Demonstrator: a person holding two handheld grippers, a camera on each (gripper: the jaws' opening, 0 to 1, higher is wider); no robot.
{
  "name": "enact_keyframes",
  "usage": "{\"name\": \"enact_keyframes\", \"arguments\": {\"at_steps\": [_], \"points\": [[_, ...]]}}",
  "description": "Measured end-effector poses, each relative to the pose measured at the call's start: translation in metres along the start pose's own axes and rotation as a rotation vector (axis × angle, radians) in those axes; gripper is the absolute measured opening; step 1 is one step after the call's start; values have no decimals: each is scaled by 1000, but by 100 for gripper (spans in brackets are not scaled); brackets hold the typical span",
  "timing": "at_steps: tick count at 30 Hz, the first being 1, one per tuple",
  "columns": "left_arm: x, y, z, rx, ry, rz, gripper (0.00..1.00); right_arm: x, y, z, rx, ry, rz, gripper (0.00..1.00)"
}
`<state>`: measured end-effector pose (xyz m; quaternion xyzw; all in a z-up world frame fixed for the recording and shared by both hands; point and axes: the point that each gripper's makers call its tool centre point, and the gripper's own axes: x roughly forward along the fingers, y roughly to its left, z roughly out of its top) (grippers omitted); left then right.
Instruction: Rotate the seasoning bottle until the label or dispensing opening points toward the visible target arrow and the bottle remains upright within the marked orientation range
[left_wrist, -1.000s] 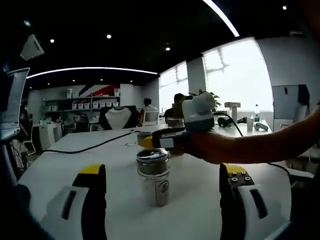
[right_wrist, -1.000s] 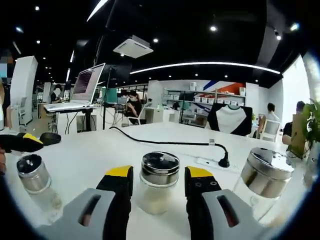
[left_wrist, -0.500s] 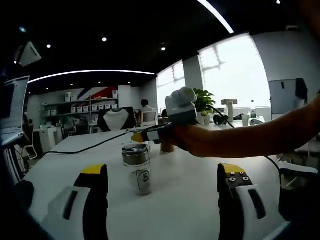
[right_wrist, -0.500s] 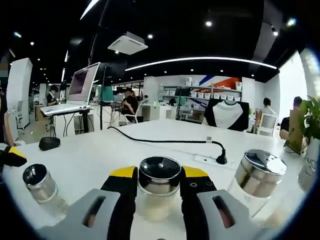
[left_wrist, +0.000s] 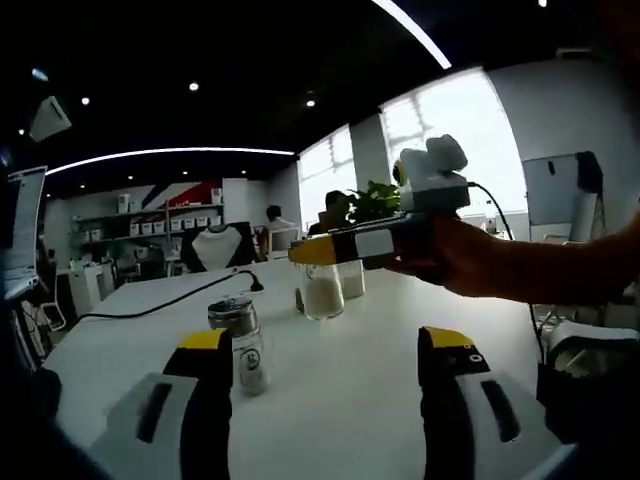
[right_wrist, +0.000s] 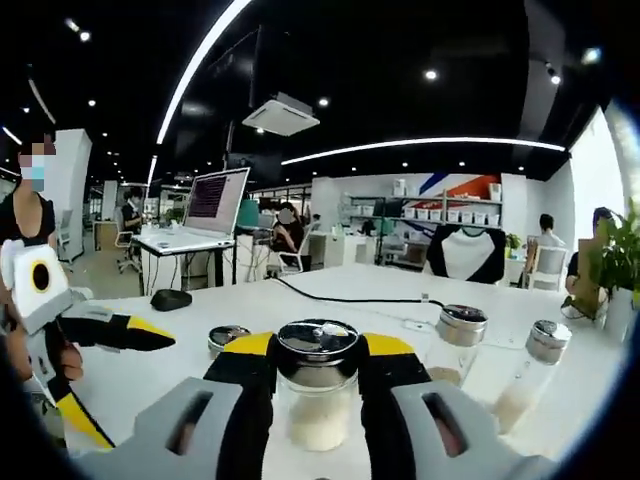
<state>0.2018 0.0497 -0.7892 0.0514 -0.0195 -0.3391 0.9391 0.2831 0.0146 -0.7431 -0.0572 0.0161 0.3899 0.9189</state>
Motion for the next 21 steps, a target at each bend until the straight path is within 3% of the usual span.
{"name": "enact_keyframes", "arguments": {"at_steps": [2,5,9,16,21], "points": [[4,-13,-3,-7,4,-51,68,-14,12,7,37,-41,26,30],[11,-21,-11,-10,25,-69,66,-29,23,6,80,-46,43,30],[14,-29,-14,-1,28,-91,62,-44,50,2,128,-66,119,29],[19,-31,-10,14,6,-84,51,-48,63,-1,89,-68,112,30],[23,-36,-10,59,12,-73,44,-51,72,-2,149,-97,76,30]]}}
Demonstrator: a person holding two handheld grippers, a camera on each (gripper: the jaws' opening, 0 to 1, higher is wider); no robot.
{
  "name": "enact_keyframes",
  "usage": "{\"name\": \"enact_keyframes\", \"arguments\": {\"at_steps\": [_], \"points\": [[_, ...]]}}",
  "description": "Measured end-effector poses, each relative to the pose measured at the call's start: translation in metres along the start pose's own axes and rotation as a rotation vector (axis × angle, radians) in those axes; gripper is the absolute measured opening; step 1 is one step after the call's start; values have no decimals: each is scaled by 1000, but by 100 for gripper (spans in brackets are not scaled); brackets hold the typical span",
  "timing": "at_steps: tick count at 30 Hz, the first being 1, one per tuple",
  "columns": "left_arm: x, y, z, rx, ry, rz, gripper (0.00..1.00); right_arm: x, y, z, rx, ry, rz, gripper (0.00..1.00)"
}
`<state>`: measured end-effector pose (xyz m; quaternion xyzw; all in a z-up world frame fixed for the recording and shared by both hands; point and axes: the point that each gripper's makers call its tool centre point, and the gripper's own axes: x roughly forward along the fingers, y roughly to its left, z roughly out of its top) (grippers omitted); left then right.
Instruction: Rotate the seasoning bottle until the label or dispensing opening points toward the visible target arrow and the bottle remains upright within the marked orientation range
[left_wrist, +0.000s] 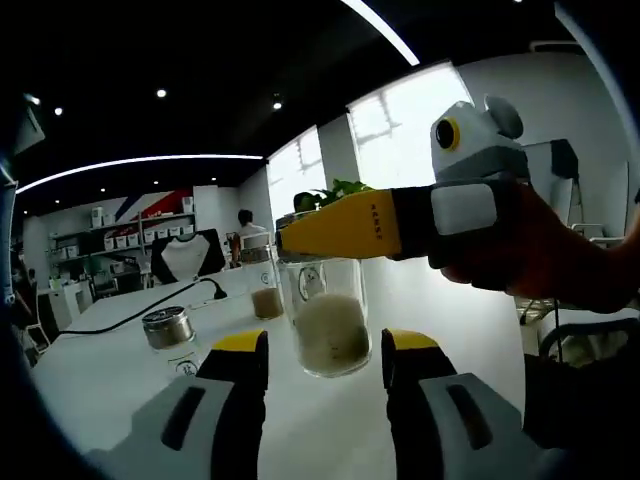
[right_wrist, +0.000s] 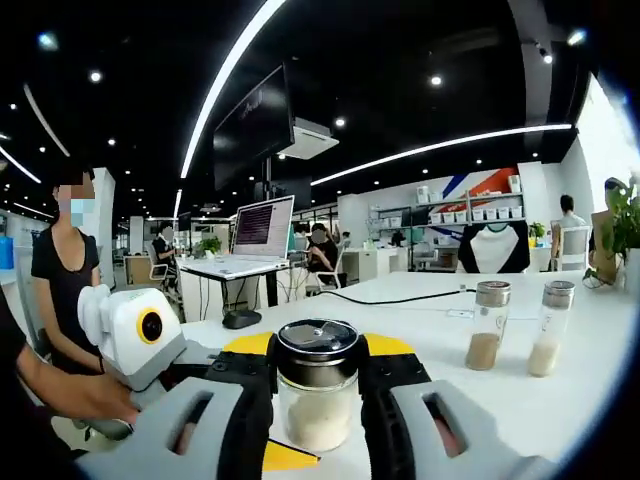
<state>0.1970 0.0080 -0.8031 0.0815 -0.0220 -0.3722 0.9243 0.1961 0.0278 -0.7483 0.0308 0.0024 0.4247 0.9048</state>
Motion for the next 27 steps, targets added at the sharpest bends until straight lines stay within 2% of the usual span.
{"name": "enact_keyframes", "arguments": {"at_steps": [2,3,4,6,7,8,10,12,13,14,17,18,19,21,23,24,26,27], "points": [[0,0,5,12,-22,22,35,0,4,-3,-10,2,-6,30],[0,-5,5,8,-17,6,36,0,3,-2,-83,-4,-18,30],[-1,-2,3,3,-6,19,35,0,2,-3,-112,7,-19,30],[-5,0,3,-3,-24,12,35,0,8,-3,-162,6,41,30],[-4,-1,4,-41,-43,-18,34,-1,11,-4,-169,19,97,30],[-6,-2,4,-76,-52,-59,34,-2,10,-4,-164,29,120,30],[-9,-3,4,-72,-57,-97,34,-5,12,-3,-172,42,195,31],[-11,-15,6,-118,-59,-195,34,-9,12,-2,-204,45,240,32],[-12,-19,7,-157,-66,-241,34,-11,17,-1,-220,38,281,33],[-15,-23,8,-160,-82,-287,34,-13,21,-1,-220,34,327,33],[-19,-29,14,-147,-107,-329,34,-20,29,1,-163,21,421,34],[-21,-30,16,-143,-121,-333,34,-21,28,4,-110,6,443,34],[-22,-33,19,-150,-134,-344,34,-22,30,3,-73,12,453,34],[-24,-36,23,-143,-154,-356,34,-23,34,-5,-85,41,476,34],[-24,-39,20,-124,-146,-365,34,-25,38,-7,-130,43,469,34],[-24,-39,19,-112,-143,-365,34,-25,39,-10,-167,52,455,34],[-22,-41,16,-122,-117,-363,34,-24,38,-12,-179,61,426,33],[-20,-40,12,-102,-94,-325,34,-22,36,-14,-213,65,388,33]]}}
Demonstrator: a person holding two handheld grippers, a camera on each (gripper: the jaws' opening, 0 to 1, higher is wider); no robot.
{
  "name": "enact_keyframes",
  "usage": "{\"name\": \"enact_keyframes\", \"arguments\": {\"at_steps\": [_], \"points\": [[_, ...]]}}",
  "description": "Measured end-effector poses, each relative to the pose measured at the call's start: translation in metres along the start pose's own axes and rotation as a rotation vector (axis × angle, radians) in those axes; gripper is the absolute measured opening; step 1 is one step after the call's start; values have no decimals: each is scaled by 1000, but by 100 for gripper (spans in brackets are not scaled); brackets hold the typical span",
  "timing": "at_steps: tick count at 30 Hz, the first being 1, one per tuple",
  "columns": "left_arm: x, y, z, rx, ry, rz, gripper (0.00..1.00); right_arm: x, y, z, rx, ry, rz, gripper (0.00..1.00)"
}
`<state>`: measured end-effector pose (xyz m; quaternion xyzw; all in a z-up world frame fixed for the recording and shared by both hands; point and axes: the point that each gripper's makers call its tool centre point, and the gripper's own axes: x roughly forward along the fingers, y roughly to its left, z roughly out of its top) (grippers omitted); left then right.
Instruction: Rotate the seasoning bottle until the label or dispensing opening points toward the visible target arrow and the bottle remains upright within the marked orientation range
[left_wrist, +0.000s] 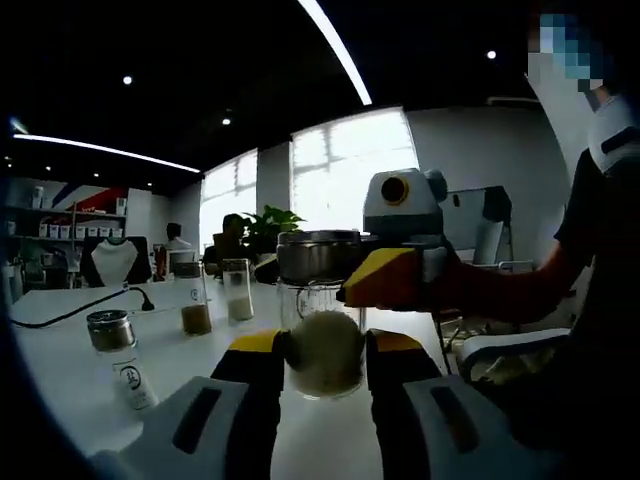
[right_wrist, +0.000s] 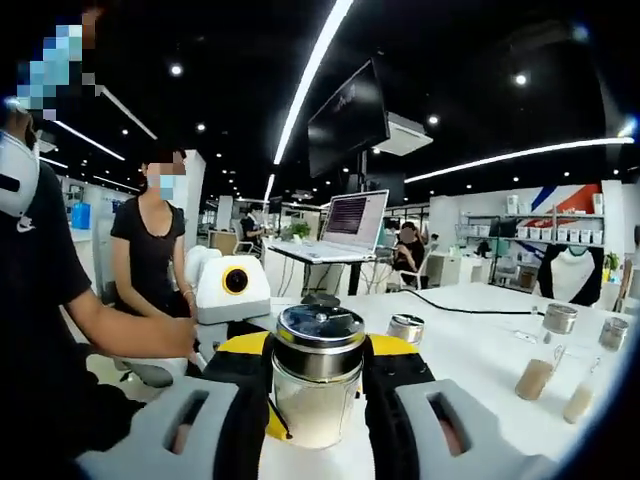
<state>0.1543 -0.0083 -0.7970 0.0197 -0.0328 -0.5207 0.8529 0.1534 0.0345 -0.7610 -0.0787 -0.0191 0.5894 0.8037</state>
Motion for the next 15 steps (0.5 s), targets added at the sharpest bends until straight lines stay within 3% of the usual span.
{"name": "enact_keyframes", "arguments": {"at_steps": [2,4,6,8,10,11,15], "points": [[2,8,-2,28,16,80,34,-1,-10,-3,-21,19,-87,33],[2,11,0,37,41,165,34,-2,-17,-2,-3,-13,-177,33],[3,13,6,-5,-1,215,34,-5,-18,6,57,-84,-245,33],[3,17,6,-12,-4,265,34,-9,-25,9,83,-105,-325,33],[3,19,-2,45,57,306,34,-12,-31,8,104,-118,-414,33],[6,18,-3,89,78,304,34,-8,-25,6,95,-107,-415,33],[2,21,-7,143,107,334,35,-4,-15,2,-10,-67,-438,33]]}}
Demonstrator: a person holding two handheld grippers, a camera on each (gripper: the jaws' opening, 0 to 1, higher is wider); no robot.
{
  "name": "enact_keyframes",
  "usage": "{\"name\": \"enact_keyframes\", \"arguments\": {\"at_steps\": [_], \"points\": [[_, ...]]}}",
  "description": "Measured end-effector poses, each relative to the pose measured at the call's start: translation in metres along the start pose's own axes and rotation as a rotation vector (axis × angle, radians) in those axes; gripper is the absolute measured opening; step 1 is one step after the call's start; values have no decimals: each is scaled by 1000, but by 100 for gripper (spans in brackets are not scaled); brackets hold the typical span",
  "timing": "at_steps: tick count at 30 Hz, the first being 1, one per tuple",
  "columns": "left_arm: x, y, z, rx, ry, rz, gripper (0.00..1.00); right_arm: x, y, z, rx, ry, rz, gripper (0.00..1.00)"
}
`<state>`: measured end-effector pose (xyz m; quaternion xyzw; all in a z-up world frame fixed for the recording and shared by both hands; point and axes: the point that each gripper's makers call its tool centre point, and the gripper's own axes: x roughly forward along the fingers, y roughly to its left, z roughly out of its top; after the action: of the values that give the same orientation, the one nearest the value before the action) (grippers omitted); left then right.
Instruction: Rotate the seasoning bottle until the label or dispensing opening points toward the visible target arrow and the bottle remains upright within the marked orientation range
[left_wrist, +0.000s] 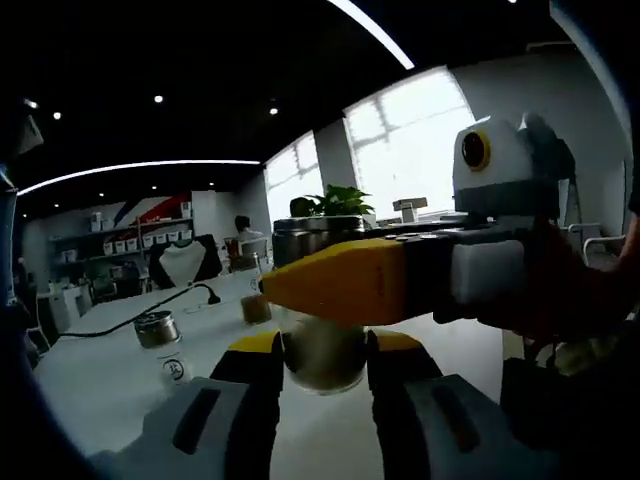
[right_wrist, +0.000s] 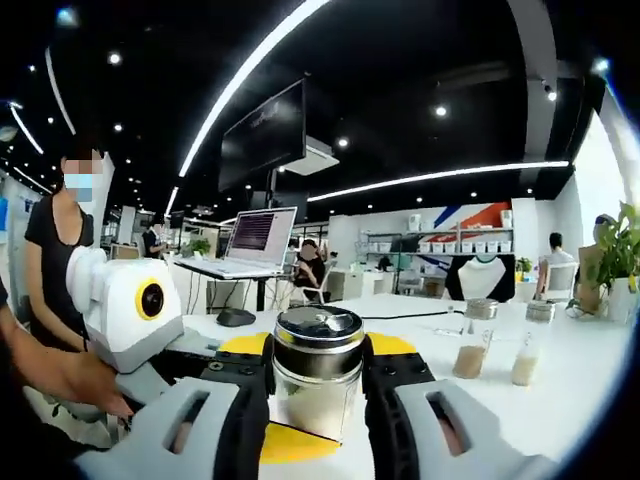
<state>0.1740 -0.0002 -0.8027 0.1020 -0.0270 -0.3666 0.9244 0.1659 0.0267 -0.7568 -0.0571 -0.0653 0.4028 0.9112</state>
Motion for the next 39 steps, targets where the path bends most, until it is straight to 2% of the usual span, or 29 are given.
{"name": "enact_keyframes", "arguments": {"at_steps": [1,3,4,5,6,8,9,10,12,14,17,18,21,23,24,26,27,29,31,33,35,36,38,39], "points": [[-3,0,-1,34,3,1,34,-1,3,-1,5,11,20,34],[-8,0,-2,22,-12,-20,34,-3,11,0,18,19,104,33],[-10,-2,0,-8,-30,-60,34,-4,14,4,19,1,155,33],[-14,-5,4,-62,-60,-124,34,-5,16,5,11,-5,175,33],[-15,-5,5,-83,-70,-144,34,-6,17,6,-2,-14,196,33],[-25,-14,16,-205,-137,-296,34,-13,26,14,-52,-57,305,32],[-28,-18,17,-233,-149,-344,34,-16,31,17,-43,-63,347,33],[-32,-27,16,-232,-136,-416,34,-18,38,16,-38,-57,404,33],[-35,-30,13,-101,-121,-416,34,-19,43,12,-8,-44,449,33],[-38,-32,11,-105,-106,-435,34,-20,46,10,4,-38,466,33],[-37,-31,11,-144,-111,-414,34,-18,42,10,77,-45,420,33],[-36,-31,11,-157,-110,-408,35,-16,38,9,98,-38,383,33],[-27,-20,13,-167,-126,-300,34,-11,22,8,120,-41,259,33],[-22,-16,14,-193,-134,-239,34,-9,11,9,130,-42,157,33],[-19,-12,14,-198,-132,-181,35,-9,4,9,137,-46,86,33],[-16,-12,14,-143,-131,-127,35,-10,-2,5,155,-35,-3,33],[-14,-15,14,-84,-119,-106,34,-10,-3,4,154,-34,-26,33],[-11,-17,14,11,-104,-56,36,-10,4,3,145,-38,-38,33],[-10,-12,10,30,-88,-14,36,-11,6,2,105,-38,-70,33],[-13,-9,8,10,-78,-43,36,-8,9,-1,51,-10,-51,33],[-17,-7,11,-60,-100,-93,35,-7,18,6,51,-48,56,33],[-23,-6,13,-129,-114,-134,35,-7,21,8,46,-50,100,32],[-30,-10,21,-138,-166,-212,35,-11,23,16,10,-70,163,32],[-34,-11,24,-136,-187,-250,35,-13,30,21,-14,-84,230,33]]}}
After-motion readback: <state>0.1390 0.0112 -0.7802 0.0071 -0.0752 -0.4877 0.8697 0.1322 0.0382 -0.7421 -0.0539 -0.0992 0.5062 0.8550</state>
